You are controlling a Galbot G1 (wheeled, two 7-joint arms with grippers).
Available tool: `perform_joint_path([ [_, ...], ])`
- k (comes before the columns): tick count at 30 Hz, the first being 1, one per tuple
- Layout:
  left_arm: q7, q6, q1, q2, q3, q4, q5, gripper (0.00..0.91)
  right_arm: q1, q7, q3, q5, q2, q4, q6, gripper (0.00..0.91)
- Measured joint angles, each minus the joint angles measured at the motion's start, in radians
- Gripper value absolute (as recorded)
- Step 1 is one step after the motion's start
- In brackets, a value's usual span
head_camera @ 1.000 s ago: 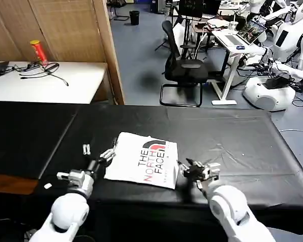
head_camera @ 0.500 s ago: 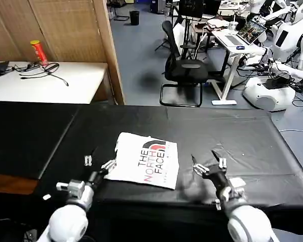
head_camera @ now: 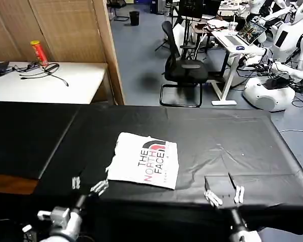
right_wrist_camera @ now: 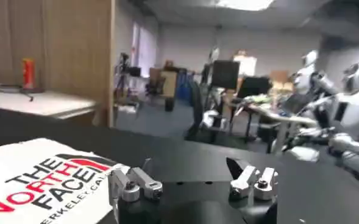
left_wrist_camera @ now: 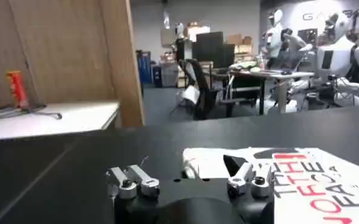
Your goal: Fold and organize the clothes.
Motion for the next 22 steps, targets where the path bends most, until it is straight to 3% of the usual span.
perform_joint_path([
  [4, -0.028, 0.018, 0.082, -0.004, -0.038, -0.04, -0.048, 0.878, -0.098, 0.034, -0.019, -0.015, 0.01, 0.024, 0.013, 0.878],
  [11, -0.039, 0.072, 0.179, 0.008, -0.104, -0.11, -0.085, 0.878, -0.223, 0.084, -0.048, -0.006, 0.024, 0.081, -0.033, 0.878],
  [22, -0.02, 0.076, 0.234, 0.014, -0.153, -0.124, -0.093, 0.878, -0.264, 0.085, -0.051, 0.002, 0.027, 0.104, -0.048, 0.878],
])
